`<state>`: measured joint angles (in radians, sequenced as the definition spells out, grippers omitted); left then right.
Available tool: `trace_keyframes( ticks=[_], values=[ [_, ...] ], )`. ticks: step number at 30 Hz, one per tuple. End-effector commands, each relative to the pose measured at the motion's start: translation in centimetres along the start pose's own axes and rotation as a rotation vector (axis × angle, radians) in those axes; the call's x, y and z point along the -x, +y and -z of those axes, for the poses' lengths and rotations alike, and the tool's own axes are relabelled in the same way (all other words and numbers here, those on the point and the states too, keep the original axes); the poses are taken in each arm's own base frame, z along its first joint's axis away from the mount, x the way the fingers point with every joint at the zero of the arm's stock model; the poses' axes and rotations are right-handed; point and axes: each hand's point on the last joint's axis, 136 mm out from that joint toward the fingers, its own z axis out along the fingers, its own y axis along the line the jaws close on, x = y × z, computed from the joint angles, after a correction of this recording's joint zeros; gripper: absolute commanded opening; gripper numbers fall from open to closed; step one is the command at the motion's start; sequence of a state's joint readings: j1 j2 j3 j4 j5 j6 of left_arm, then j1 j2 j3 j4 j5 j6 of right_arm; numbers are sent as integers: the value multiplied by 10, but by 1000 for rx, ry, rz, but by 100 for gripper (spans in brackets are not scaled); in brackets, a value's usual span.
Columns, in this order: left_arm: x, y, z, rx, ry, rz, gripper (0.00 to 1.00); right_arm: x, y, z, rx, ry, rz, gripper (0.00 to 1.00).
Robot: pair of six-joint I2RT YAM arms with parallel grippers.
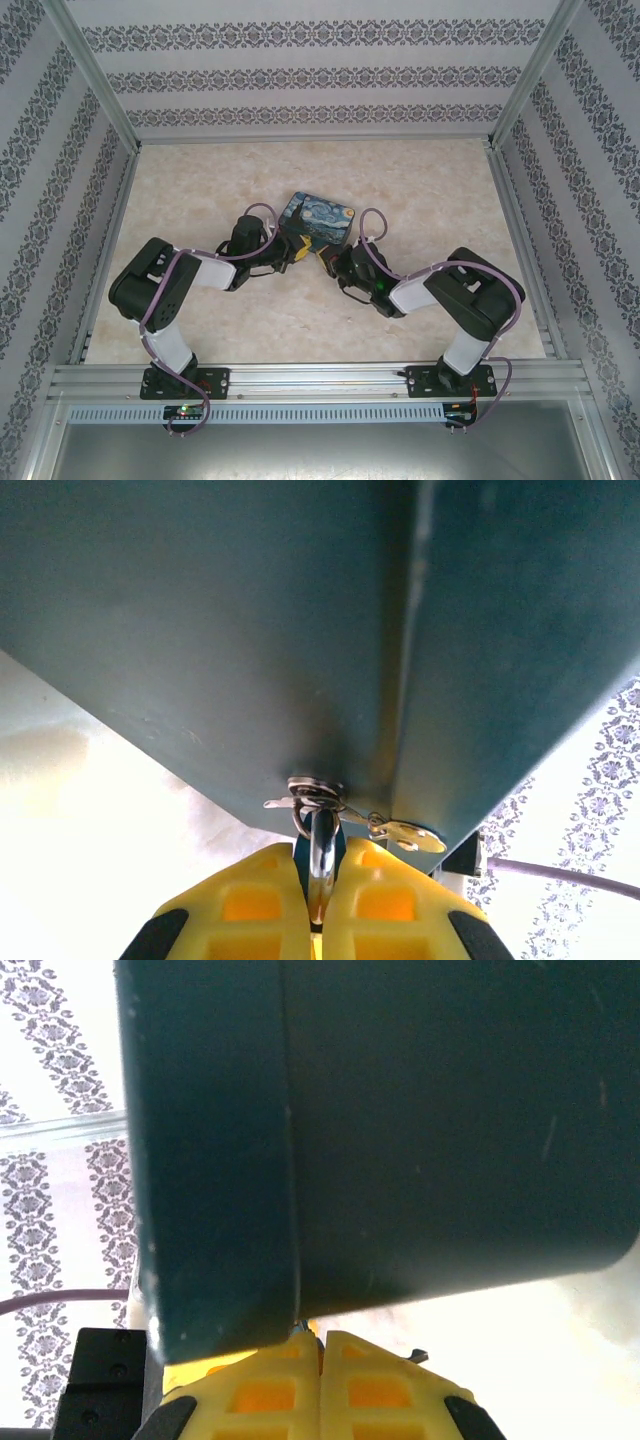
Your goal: Unlock a padlock with a key
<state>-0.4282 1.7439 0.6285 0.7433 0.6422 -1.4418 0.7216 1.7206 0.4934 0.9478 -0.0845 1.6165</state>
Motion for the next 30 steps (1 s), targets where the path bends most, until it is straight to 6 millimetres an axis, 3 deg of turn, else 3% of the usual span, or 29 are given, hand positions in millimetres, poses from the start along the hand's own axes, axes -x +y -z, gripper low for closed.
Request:
trace_keyframes(
  ticks=[1,8,14,20,30],
  values=[
    [-20,-27,7,-89,76,-67,0,-1,32,-9,97,36,93,0],
    [-22,-25,9,-85,84,-65,0,4,34,-11,107,69,198,0],
    [-22,-26,9,-86,84,-59,0,-9,56,-17,165,136,292,0],
    [-21,-28,9,-97,69,-46,0,-15,55,-25,183,125,150,0],
    [-22,-24,9,-82,73,-52,0,-3,64,-27,292,78,-46,0]
  ],
)
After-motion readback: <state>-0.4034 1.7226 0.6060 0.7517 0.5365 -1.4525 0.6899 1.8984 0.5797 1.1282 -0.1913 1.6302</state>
